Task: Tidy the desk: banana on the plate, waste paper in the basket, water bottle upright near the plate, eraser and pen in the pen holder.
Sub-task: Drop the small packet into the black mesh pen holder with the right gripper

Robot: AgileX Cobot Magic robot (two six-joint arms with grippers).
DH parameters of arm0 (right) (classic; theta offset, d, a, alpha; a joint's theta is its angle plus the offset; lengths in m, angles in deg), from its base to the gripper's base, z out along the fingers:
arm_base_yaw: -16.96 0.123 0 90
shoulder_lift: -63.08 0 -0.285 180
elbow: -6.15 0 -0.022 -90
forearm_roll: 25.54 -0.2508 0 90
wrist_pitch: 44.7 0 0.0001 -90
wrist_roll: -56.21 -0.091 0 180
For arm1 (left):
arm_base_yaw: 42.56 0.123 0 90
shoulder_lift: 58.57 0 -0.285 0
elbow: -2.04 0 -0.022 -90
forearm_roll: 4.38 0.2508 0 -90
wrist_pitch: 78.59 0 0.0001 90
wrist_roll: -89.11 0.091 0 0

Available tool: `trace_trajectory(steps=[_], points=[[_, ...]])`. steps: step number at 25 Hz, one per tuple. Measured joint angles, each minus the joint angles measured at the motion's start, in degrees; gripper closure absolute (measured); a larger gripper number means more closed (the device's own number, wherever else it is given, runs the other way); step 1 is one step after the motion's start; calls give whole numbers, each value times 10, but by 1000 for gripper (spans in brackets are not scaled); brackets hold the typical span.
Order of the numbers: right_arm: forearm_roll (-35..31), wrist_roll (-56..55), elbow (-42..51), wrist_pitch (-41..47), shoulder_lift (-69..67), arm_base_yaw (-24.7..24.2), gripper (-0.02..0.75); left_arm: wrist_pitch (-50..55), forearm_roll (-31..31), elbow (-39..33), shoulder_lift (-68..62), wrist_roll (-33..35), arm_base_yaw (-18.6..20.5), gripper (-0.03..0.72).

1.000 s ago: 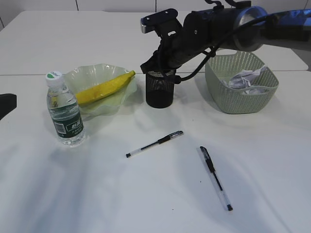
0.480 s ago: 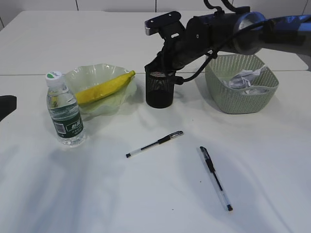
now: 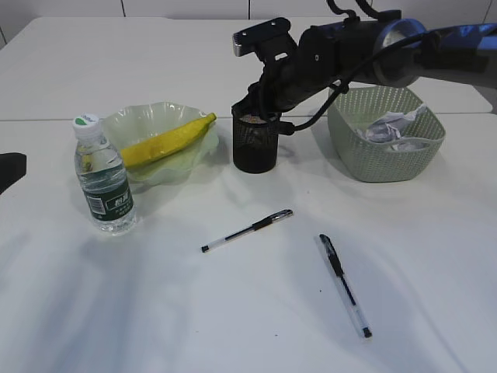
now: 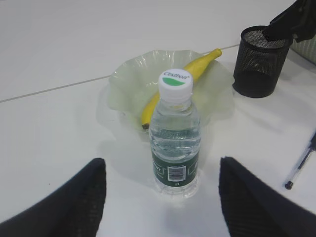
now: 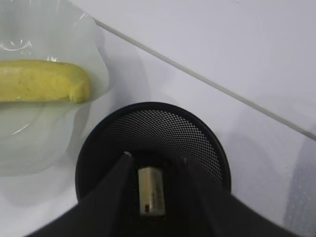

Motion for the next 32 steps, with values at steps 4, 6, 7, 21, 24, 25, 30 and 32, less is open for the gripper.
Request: trace_trajectory(steps=[4, 6, 7, 21, 24, 25, 30, 32], points=[[0, 0, 0, 0, 0, 0, 477, 0, 0, 0, 0, 0, 0, 181], [0, 0, 0, 0, 0, 0, 475, 0, 0, 0, 0, 0, 0, 180], [0, 0, 0, 0, 0, 0, 475, 0, 0, 0, 0, 0, 0, 181], [0, 0, -42, 106, 17, 0, 433, 0, 3, 0, 0, 0, 0, 181], [0, 0, -47, 124, 32, 0, 415, 0, 3, 0, 0, 0, 0, 181], [0, 0, -47, 132, 36, 0, 400, 0, 3, 0, 0, 0, 0, 181], [0, 1, -48, 194, 55, 0, 338, 0, 4, 0, 0, 0, 0, 181], [0, 1, -48, 221, 63, 0, 330, 0, 4, 0, 0, 0, 0, 181]])
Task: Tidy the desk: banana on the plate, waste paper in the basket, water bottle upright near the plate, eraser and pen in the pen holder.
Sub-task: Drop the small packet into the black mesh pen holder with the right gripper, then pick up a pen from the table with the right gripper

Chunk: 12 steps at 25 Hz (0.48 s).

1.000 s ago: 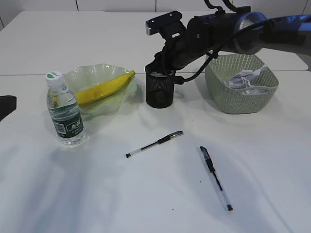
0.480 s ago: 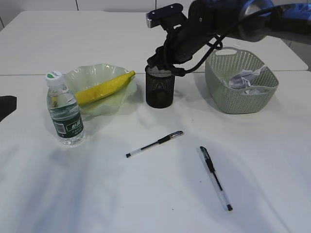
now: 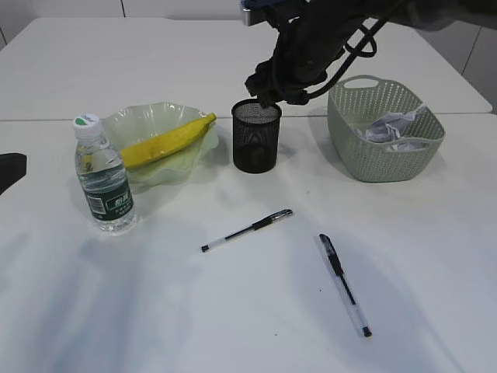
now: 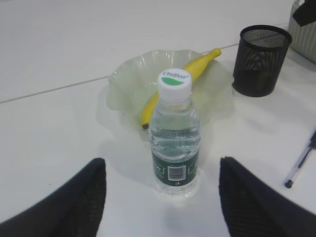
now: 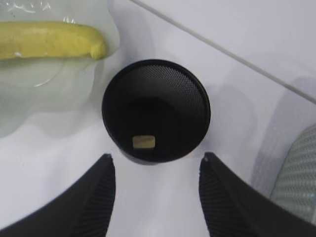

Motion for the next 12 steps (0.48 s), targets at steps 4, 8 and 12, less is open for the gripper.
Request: trace_trajectory(steps=[4, 8, 12], points=[[0, 0, 0, 49, 19, 0, 328, 0, 0, 0, 0, 0, 0, 181], [0, 0, -1, 99, 40, 0, 328, 0, -1, 0, 0, 0, 0, 181], [0, 1, -1, 149, 53, 0, 328, 0, -12, 0, 0, 0, 0, 181]])
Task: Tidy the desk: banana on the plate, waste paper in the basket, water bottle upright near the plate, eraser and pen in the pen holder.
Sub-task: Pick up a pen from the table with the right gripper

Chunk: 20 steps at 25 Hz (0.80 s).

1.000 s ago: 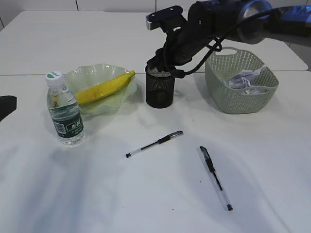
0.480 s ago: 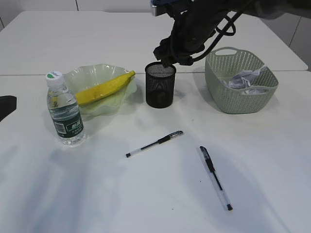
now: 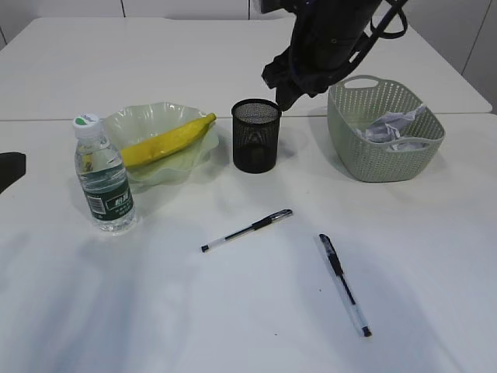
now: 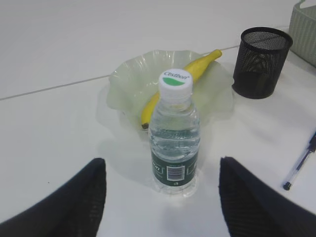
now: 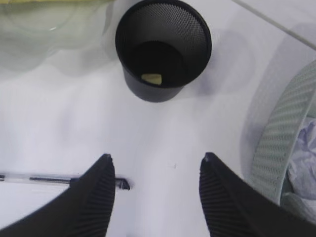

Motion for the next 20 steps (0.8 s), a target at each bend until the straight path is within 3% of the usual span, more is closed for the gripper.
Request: trace_trajectory(steps=[9, 20], points=[[0, -2, 0, 85, 17, 0, 328, 3, -15, 0, 0, 0, 0, 181], [0, -15, 0, 93, 36, 0, 328, 4, -20, 0, 0, 0, 0, 181]])
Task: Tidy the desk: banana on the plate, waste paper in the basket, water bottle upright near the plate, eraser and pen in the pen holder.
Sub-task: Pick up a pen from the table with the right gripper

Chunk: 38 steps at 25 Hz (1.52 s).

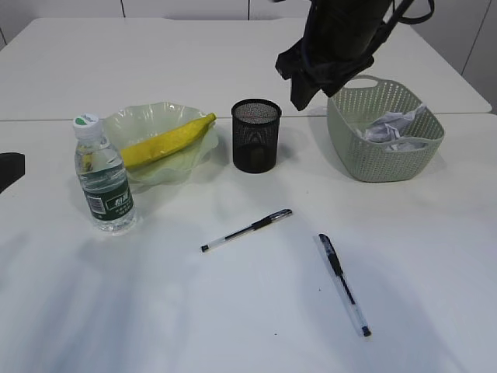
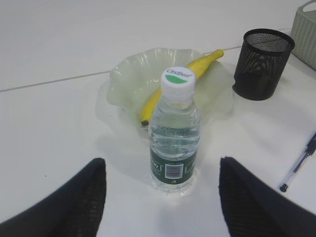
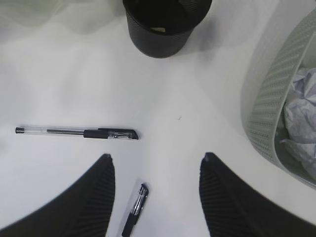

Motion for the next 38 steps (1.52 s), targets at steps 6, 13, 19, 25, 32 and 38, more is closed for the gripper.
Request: trace_trajectory(steps=[6, 13, 19, 25, 32, 38], points=[[-1, -6, 1, 0, 2, 0, 328, 5, 0, 0, 0, 0, 0, 181], [-10, -7, 47, 0, 14, 0, 328, 8, -1, 0, 0, 0, 0, 181], [-15, -9, 112, 0, 43, 0, 328, 8, -1, 0, 0, 0, 0, 181], [-16, -12, 157, -13, 53, 0, 328, 8, -1, 0, 0, 0, 0, 181], [-17, -19, 210, -41, 54, 0, 328, 11, -1, 0, 0, 0, 0, 181], [-18, -22, 274, -87, 86, 0, 328, 11, -1, 0, 0, 0, 0, 181]])
